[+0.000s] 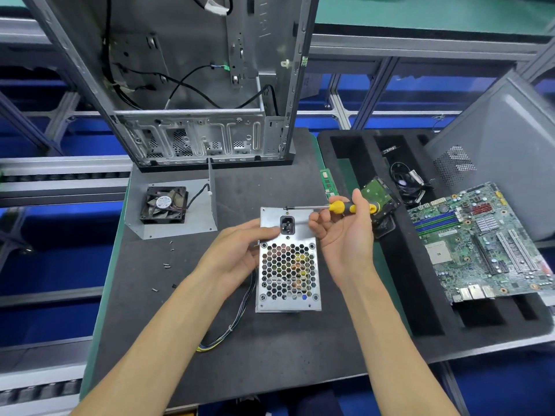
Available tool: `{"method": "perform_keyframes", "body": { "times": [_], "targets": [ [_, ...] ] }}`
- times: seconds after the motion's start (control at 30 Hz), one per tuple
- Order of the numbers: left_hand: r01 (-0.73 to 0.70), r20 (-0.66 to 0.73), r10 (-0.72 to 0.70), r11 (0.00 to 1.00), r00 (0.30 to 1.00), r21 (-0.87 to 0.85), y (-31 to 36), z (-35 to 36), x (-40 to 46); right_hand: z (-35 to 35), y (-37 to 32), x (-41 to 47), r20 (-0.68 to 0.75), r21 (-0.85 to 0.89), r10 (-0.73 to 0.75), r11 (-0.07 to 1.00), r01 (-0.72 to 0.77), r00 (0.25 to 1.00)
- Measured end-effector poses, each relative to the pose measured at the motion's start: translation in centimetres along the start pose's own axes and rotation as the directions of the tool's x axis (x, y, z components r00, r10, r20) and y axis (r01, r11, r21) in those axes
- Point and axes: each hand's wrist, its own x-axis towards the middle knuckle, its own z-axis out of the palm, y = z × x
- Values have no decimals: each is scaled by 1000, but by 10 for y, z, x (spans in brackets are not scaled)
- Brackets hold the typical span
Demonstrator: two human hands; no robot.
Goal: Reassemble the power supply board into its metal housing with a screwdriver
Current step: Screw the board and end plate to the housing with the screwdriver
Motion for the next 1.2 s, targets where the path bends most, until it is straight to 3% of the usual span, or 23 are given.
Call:
{"method": "perform_keyframes", "body": {
  "times": [0.1,0.27,0.5,0.67,0.9,1.07,1.2],
  "targets": [
    [8,14,-8,999,1000,-32,0,0,0,-1,0,-1,-8,10,5,1000,-5,1000],
    [104,152,-79,981,985,-162,1,-6,-1,-1,1,0,-19,27,5,1000,-5,1000],
    [130,125,-101,961,987,-246,4,-5,0,-2,1,1,-2,23,8,1000,-8,1000],
    [182,70,-173,969,983,-168,9,-2,3,-2,1,1,11,19,5,1000,-5,1000],
    [148,94,-137,982,986,-120,8,-2,4,-1,-1,1,37,-41,-25,999,26,999],
    [129,101,-117,984,988,-123,5,-4,3,9,-21,-1,86,-280,-220,931,235,972],
    [103,109,-92,990,990,-100,4,-5,4,21,-38,-9,293,-514,-405,697,500,866]
  ]
}}
